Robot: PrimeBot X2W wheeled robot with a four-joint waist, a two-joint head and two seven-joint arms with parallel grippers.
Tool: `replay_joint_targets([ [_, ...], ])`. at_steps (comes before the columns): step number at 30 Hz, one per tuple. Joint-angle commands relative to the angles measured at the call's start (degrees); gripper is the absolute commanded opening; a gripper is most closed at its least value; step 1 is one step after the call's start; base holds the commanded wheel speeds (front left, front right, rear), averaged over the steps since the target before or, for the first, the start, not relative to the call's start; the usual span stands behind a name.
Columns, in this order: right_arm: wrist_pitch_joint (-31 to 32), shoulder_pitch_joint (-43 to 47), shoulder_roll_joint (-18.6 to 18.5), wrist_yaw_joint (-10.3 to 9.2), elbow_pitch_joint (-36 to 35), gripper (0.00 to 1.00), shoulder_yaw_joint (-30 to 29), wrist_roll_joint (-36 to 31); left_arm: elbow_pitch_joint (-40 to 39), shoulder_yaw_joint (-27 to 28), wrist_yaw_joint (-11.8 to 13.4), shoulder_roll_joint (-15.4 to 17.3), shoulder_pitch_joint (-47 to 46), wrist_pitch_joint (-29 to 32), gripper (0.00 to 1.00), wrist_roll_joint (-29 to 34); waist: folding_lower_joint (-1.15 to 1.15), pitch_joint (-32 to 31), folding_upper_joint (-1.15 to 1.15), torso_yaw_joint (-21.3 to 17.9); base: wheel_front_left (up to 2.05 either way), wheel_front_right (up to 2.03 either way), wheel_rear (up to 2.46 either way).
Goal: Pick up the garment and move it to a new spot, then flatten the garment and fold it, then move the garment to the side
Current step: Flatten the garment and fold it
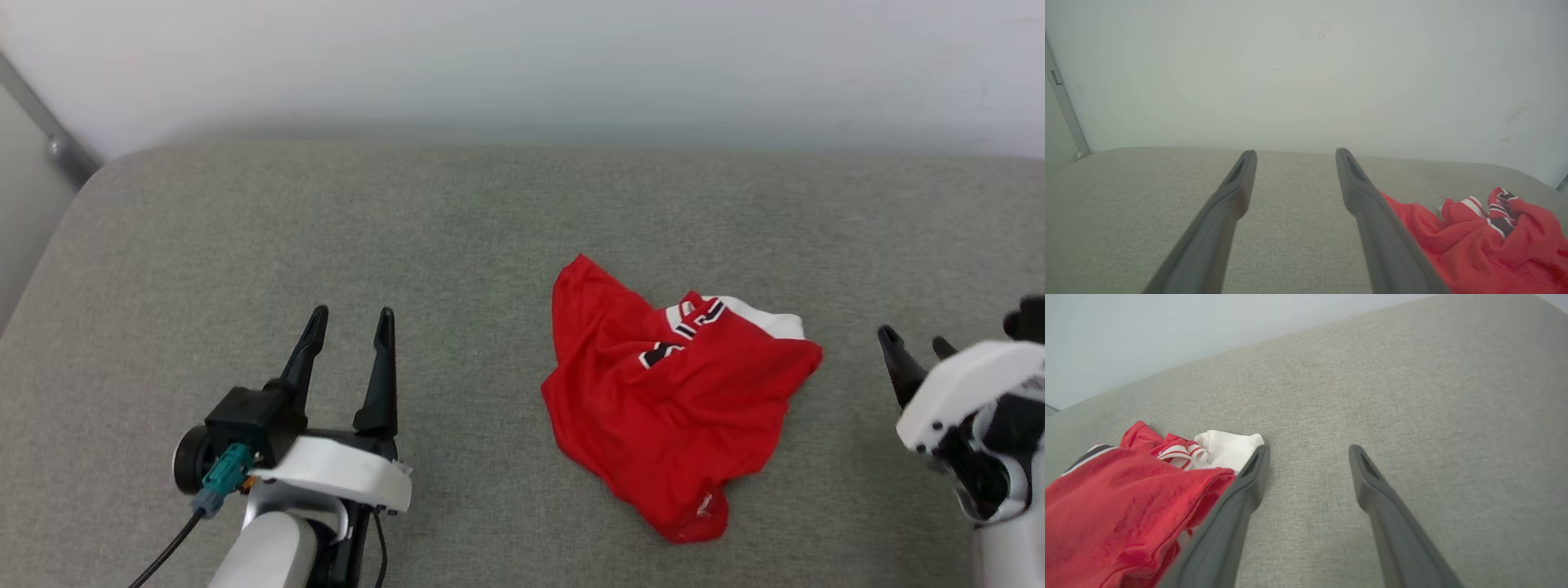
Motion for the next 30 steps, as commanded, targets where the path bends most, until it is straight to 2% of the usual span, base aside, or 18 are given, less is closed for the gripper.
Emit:
replay_joint_targets([
  [1,2.9,-3.4,-0.7,-0.02,1.0,1.00,1.5,0.5,0.3,-0.2,-0.8,-0.7,-1.8,-0.3,1.00,0.5,0.00,4.1,0.00,3.0,0.00,0.00,0.00],
  [9,22.0,-12.3,-5.3,-0.02,5.5,1.00,9.2,2.1,0.6,0.7,-3.8,-3.9,-5.6,-0.4,1.00,2.8,0.00,9.3,0.00,6.2,0.00,0.00,0.00],
  [13,27.7,-12.7,-6.2,-0.02,8.2,1.00,10.2,1.4,1.2,1.8,-4.8,-5.1,-5.8,-0.4,1.00,3.8,0.00,10.1,0.00,6.7,0.00,0.00,0.00],
  [17,31.2,-10.5,-5.3,-0.03,11.4,1.00,10.6,1.6,2.0,2.7,-5.9,-6.0,-5.8,-0.4,1.00,4.7,0.00,10.4,0.00,6.9,0.00,0.00,0.00],
  [18,31.7,-10.1,-4.9,-0.03,12.0,0.70,10.7,1.9,2.2,3.1,-6.1,-6.2,-5.8,-0.4,1.00,4.8,0.00,10.4,0.00,6.9,0.00,0.00,0.00],
  [19,32.1,-9.8,-5.0,-0.03,12.4,0.35,11.1,2.1,2.3,3.4,-6.3,-6.3,-5.8,-0.4,1.00,5.1,0.00,10.4,0.00,6.9,0.00,0.00,0.00],
  [20,31.6,-9.9,-5.0,-0.03,12.5,0.11,11.4,2.6,2.6,3.7,-6.5,-6.4,-5.7,-0.4,1.00,5.3,0.00,10.3,0.00,6.8,0.00,0.00,0.00],
  [21,31.0,-10.3,-5.2,-0.02,12.3,0.00,11.9,2.8,2.8,4.0,-6.7,-6.5,-5.6,-0.4,1.00,5.5,0.00,10.1,0.00,6.7,0.00,0.00,0.00],
  [30,21.6,-14.5,-10.0,-0.03,3.3,0.00,15.1,1.7,4.1,5.8,-7.2,-6.9,-3.2,-0.3,1.00,6.9,0.00,6.6,0.00,4.0,0.00,0.00,0.00],
])
